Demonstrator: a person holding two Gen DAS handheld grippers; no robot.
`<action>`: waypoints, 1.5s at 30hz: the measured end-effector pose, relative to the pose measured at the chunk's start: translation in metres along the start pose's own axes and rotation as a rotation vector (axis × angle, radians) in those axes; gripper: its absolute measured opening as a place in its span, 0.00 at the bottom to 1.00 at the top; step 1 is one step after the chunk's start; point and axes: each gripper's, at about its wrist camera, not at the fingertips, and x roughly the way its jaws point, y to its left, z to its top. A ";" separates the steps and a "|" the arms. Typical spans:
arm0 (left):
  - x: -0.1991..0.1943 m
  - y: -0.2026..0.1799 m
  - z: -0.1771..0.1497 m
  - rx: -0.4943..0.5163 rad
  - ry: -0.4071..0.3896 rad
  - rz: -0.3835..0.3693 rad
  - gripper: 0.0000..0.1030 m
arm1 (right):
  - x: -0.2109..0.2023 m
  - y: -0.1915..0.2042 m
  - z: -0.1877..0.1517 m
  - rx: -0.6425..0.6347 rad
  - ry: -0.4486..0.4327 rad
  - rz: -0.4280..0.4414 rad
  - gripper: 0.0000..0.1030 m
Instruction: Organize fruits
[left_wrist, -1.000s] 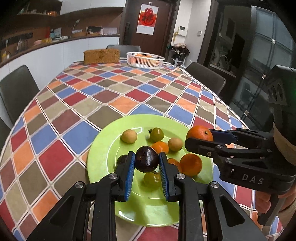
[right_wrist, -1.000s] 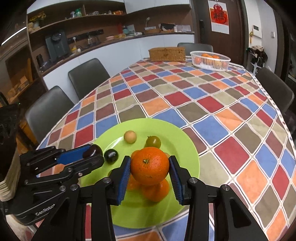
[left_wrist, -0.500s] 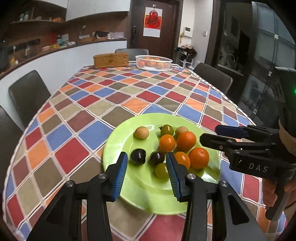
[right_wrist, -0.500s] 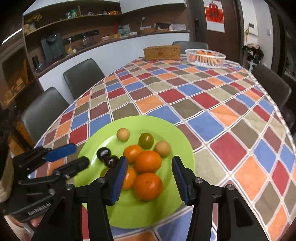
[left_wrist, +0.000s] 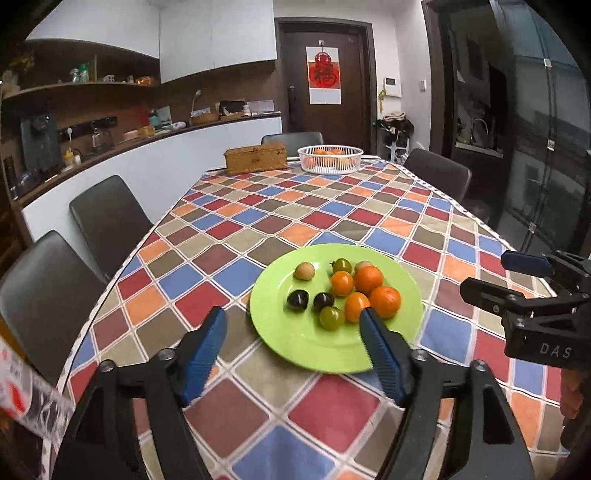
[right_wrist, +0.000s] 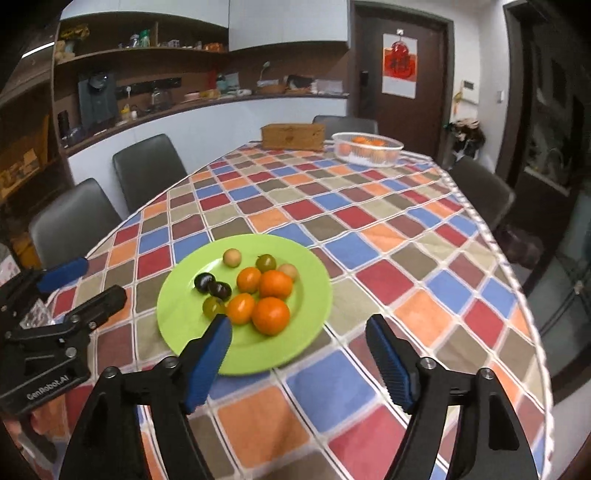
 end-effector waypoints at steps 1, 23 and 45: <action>-0.006 -0.002 -0.002 -0.001 -0.006 0.001 0.78 | -0.010 0.001 -0.005 -0.004 -0.010 -0.004 0.75; -0.130 -0.027 -0.044 -0.057 -0.059 -0.005 0.95 | -0.138 0.006 -0.069 0.047 -0.099 -0.017 0.82; -0.173 -0.041 -0.060 -0.027 -0.135 -0.031 0.99 | -0.184 0.010 -0.098 0.054 -0.144 -0.031 0.82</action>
